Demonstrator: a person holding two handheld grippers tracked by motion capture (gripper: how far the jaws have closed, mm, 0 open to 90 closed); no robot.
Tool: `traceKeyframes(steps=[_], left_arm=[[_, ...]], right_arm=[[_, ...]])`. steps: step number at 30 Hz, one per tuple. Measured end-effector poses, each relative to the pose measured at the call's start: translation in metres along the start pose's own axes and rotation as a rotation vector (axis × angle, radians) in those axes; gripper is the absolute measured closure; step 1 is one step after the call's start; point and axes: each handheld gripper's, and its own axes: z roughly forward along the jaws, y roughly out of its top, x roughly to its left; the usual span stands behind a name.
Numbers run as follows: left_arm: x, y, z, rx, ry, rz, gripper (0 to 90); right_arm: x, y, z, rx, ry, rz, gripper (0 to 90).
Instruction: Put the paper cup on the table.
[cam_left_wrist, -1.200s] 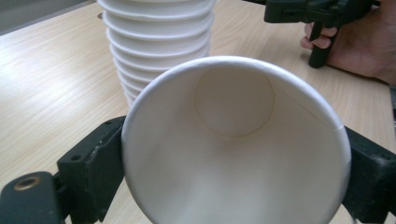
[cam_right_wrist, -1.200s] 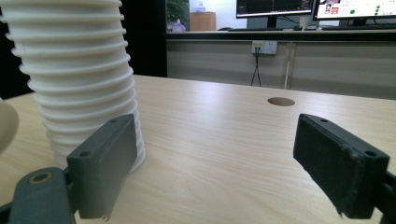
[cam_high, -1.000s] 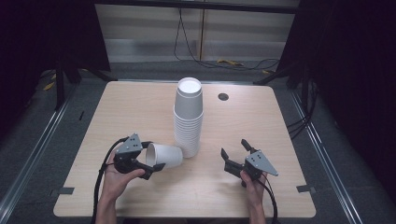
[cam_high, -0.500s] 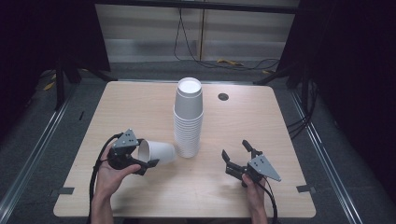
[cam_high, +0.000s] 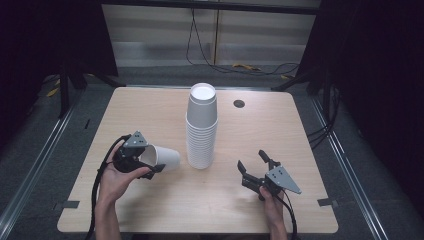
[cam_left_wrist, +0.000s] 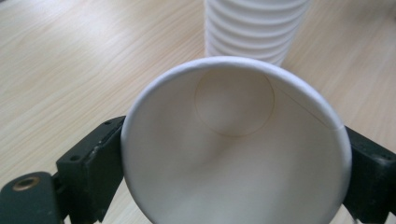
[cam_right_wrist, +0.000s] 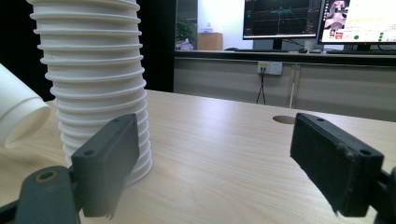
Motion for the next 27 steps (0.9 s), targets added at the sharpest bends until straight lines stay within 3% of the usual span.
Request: traceKeyframes(steps=[13, 23, 25, 27], left_arm=[[0.023, 0.014, 0.007, 0.158, 0.031, 0.006, 9.2], [0.034, 0.029, 0.011, 0.328, 0.051, 0.036, 8.9], [0.036, 0.032, 0.013, 0.348, 0.048, 0.027, 8.8], [0.038, 0.036, 0.014, 0.389, 0.034, 0.046, 8.7]], right_arm=[[0.0, 0.0, 0.0, 0.0, -0.001, 0.0, 15.7], [0.0, 0.0, 0.0, 0.001, 0.001, 0.0, 16.1], [0.0, 0.0, 0.0, 0.001, 0.0, 0.0, 16.3], [0.0, 0.0, 0.0, 0.003, -0.001, -0.003, 16.4]])
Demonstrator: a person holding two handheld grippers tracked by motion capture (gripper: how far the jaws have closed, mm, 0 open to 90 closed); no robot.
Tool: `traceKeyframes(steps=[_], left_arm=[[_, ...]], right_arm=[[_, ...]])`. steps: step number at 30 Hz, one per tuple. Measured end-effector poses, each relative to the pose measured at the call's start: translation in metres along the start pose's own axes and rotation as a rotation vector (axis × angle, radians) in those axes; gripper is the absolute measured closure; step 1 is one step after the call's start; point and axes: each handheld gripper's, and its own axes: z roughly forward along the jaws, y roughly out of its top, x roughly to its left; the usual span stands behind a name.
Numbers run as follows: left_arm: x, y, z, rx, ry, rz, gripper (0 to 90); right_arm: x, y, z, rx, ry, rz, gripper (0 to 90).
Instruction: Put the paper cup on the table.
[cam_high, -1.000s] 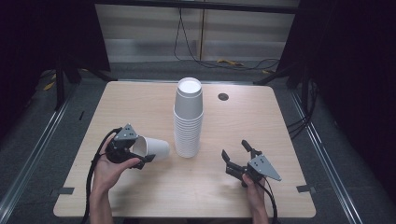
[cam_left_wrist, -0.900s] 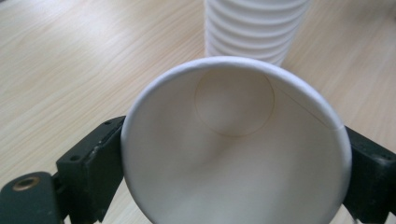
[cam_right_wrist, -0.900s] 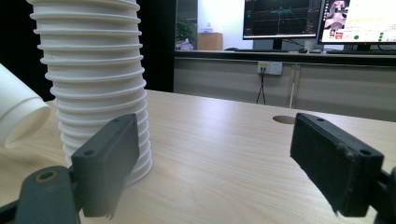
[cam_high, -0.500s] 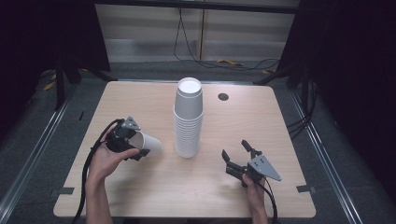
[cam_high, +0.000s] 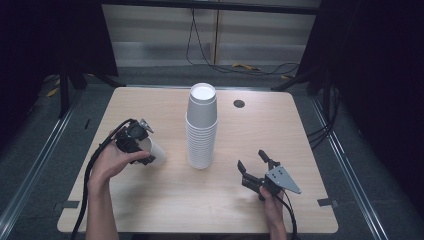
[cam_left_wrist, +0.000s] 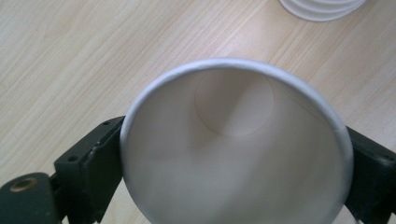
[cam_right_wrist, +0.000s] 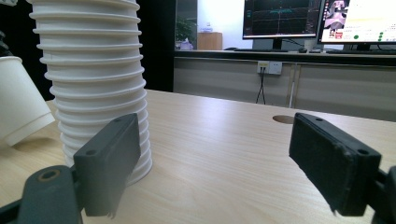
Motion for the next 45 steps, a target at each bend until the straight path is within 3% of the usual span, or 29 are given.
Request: traceKeyframes(steps=[7, 15, 20, 23, 25, 27, 30, 32, 34, 38, 45], left_arm=[[0.005, 0.011, 0.008, 0.067, 0.006, 0.023, 8.3], [0.01, 0.021, 0.014, 0.059, 0.001, 0.02, 6.5], [0.012, 0.019, 0.021, 0.041, 0.017, -0.001, 4.7], [0.012, 0.016, 0.023, 0.0, 0.014, -0.007, 4.8], [0.01, 0.015, 0.026, -0.002, 0.014, -0.02, 5.3], [0.008, 0.013, 0.029, -0.049, 0.011, -0.033, 5.5], [0.009, 0.011, 0.031, -0.076, 0.009, -0.048, 5.3], [0.008, 0.009, 0.032, -0.085, 0.03, -0.068, 5.3], [0.006, 0.006, 0.032, -0.108, 0.035, -0.06, 5.3], [0.009, -0.003, 0.039, -0.169, 0.015, -0.099, 6.4], [0.006, -0.014, 0.045, -0.261, 0.037, -0.118, 7.6]], right_arm=[[0.0, 0.0, 0.0, 0.0, 0.0, 0.001, 16.3], [0.0, 0.0, 0.0, 0.004, -0.002, 0.002, 16.4], [0.0, 0.0, 0.0, 0.005, -0.002, 0.002, 16.5], [0.0, 0.0, 0.0, 0.005, -0.001, 0.002, 16.5], [0.0, 0.0, 0.0, 0.005, -0.002, 0.002, 16.6], [0.0, 0.0, 0.0, 0.005, -0.003, 0.002, 16.5], [0.001, 0.0, 0.0, 0.005, -0.003, 0.004, 16.5], [0.001, 0.0, 0.0, 0.005, -0.003, 0.003, 16.5], [0.0, 0.0, 0.0, 0.005, -0.003, 0.002, 16.6], [0.0, 0.0, 0.0, 0.004, -0.003, 0.001, 16.5], [0.0, 0.0, 0.0, 0.004, -0.003, 0.002, 16.5]])
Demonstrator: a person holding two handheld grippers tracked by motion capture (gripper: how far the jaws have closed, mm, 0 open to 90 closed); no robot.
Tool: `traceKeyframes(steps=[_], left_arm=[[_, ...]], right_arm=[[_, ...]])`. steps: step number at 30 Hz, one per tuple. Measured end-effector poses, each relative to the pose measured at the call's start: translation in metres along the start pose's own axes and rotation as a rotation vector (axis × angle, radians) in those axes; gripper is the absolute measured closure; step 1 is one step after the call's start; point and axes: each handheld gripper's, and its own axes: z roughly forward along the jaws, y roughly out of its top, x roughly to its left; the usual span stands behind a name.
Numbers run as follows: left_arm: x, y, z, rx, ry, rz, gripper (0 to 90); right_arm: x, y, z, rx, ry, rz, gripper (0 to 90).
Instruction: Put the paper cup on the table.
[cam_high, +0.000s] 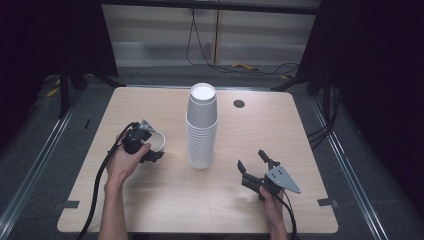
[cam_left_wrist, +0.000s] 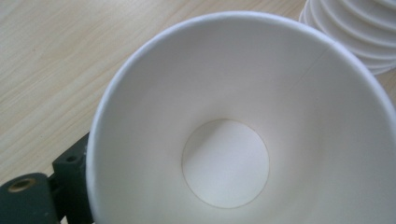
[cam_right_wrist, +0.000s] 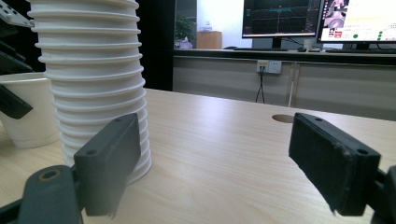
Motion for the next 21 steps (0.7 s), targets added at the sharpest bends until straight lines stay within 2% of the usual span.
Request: traceKeyframes(steps=[3, 6, 9, 10, 11, 14, 18, 21], left_arm=[[0.002, -0.006, 0.0, -0.045, -0.015, -0.019, 8.4], [0.002, -0.014, 0.0, -0.09, -0.035, -0.061, 11.8], [0.001, -0.021, 0.001, -0.141, -0.03, -0.089, 12.2], [0.001, -0.023, 0.001, -0.141, -0.029, -0.078, 12.5], [-0.001, -0.025, 0.002, -0.168, -0.025, -0.094, 12.6], [-0.002, -0.031, 0.001, -0.188, -0.01, -0.082, 13.0], [-0.006, -0.038, 0.001, -0.219, 0.008, -0.114, 13.3], [-0.005, -0.044, 0.003, -0.25, -0.002, -0.124, 14.4]], right_arm=[[0.0, 0.0, 0.0, 0.0, 0.001, 0.0, 16.5], [0.0, 0.0, 0.0, 0.0, 0.0, 0.0, 16.5], [0.0, 0.0, 0.0, 0.0, 0.0, 0.0, 16.6], [0.0, 0.0, 0.0, 0.0, 0.001, 0.0, 16.5], [0.0, 0.0, 0.0, 0.0, 0.001, 0.0, 16.5], [0.0, 0.0, 0.0, 0.001, 0.001, 0.002, 16.5], [0.0, 0.0, 0.0, 0.001, 0.001, 0.002, 16.5], [0.0, 0.0, 0.0, 0.001, 0.001, 0.0, 16.5]])
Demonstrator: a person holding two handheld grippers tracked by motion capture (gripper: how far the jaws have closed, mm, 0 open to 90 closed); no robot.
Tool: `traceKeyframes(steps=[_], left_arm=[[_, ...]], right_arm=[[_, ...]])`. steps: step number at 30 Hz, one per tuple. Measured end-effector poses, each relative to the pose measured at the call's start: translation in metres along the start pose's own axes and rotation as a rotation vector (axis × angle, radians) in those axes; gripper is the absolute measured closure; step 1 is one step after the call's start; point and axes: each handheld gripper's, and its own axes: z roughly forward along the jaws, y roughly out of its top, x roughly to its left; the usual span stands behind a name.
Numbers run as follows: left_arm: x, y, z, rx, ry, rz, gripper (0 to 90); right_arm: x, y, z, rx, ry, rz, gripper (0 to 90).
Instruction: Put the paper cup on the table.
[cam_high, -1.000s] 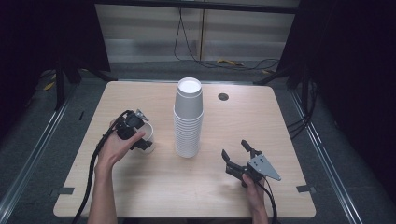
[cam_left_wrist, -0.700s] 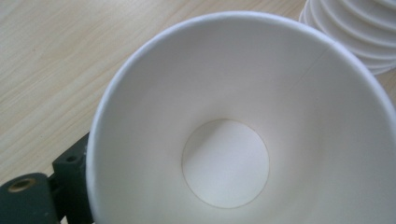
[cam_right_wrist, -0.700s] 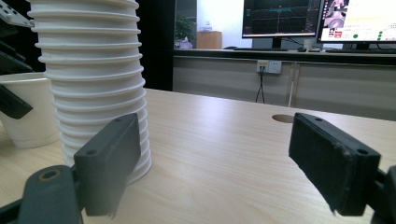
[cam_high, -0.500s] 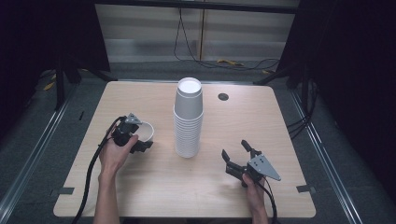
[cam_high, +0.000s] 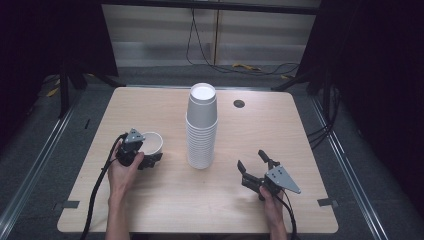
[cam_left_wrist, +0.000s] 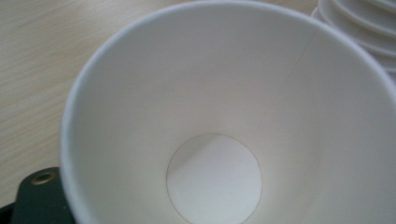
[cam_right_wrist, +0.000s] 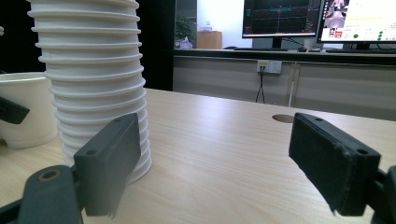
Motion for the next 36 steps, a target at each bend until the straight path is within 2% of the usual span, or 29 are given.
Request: traceKeyframes(steps=[1, 6, 9, 14, 16, 18, 19, 22, 23, 25, 28, 30, 33, 36], left_arm=[[0.0, -0.002, 0.0, -0.01, -0.004, -0.017, 14.5], [0.0, -0.01, 0.001, 0.006, -0.002, -0.017, 15.5], [-0.001, -0.015, 0.0, -0.007, 0.005, -0.031, 15.5], [-0.004, -0.023, -0.01, -0.076, 0.024, -0.065, 15.5], [-0.004, -0.026, -0.012, -0.084, 0.032, -0.071, 15.5], [-0.006, -0.027, -0.012, -0.058, 0.038, -0.073, 15.5], [-0.008, -0.029, -0.013, -0.07, 0.054, -0.071, 15.5], [-0.011, -0.033, -0.016, -0.132, 0.04, -0.102, 15.5], [-0.012, -0.035, -0.017, -0.133, 0.051, -0.105, 15.8], [-0.016, -0.038, -0.019, -0.136, 0.073, -0.096, 15.5], [-0.02, -0.041, -0.022, -0.145, 0.065, -0.083, 15.5], [-0.022, -0.043, -0.023, -0.149, 0.072, -0.085, 15.6], [-0.027, -0.046, -0.028, -0.185, 0.064, -0.108, 15.6], [-0.036, -0.045, -0.033, -0.183, 0.096, -0.073, 15.6]], right_arm=[[0.0, 0.0, 0.0, 0.0, 0.0, 0.0, 16.5], [0.0, 0.0, 0.0, 0.0, 0.0, 0.0, 16.5], [0.0, 0.0, 0.0, 0.0, 0.0, 0.0, 16.5], [0.0, 0.0, 0.0, 0.0, 0.001, -0.001, 16.5], [0.0, 0.0, 0.0, 0.0, 0.001, 0.0, 16.5], [0.0, 0.0, 0.0, 0.001, 0.001, 0.001, 16.5], [0.0, 0.0, 0.0, 0.001, 0.001, 0.0, 16.5], [0.0, 0.0, 0.0, 0.001, 0.001, 0.0, 16.5], [0.0, 0.0, 0.0, 0.001, 0.001, 0.001, 16.5], [0.0, 0.0, 0.0, 0.0, 0.001, 0.0, 16.5], [0.0, 0.0, 0.0, 0.002, 0.002, 0.001, 16.5], [0.0, 0.0, 0.0, 0.001, 0.001, 0.001, 16.5], [0.0, 0.0, 0.0, 0.002, 0.002, 0.001, 16.5], [0.0, 0.0, 0.0, 0.0, 0.002, -0.001, 16.5]])
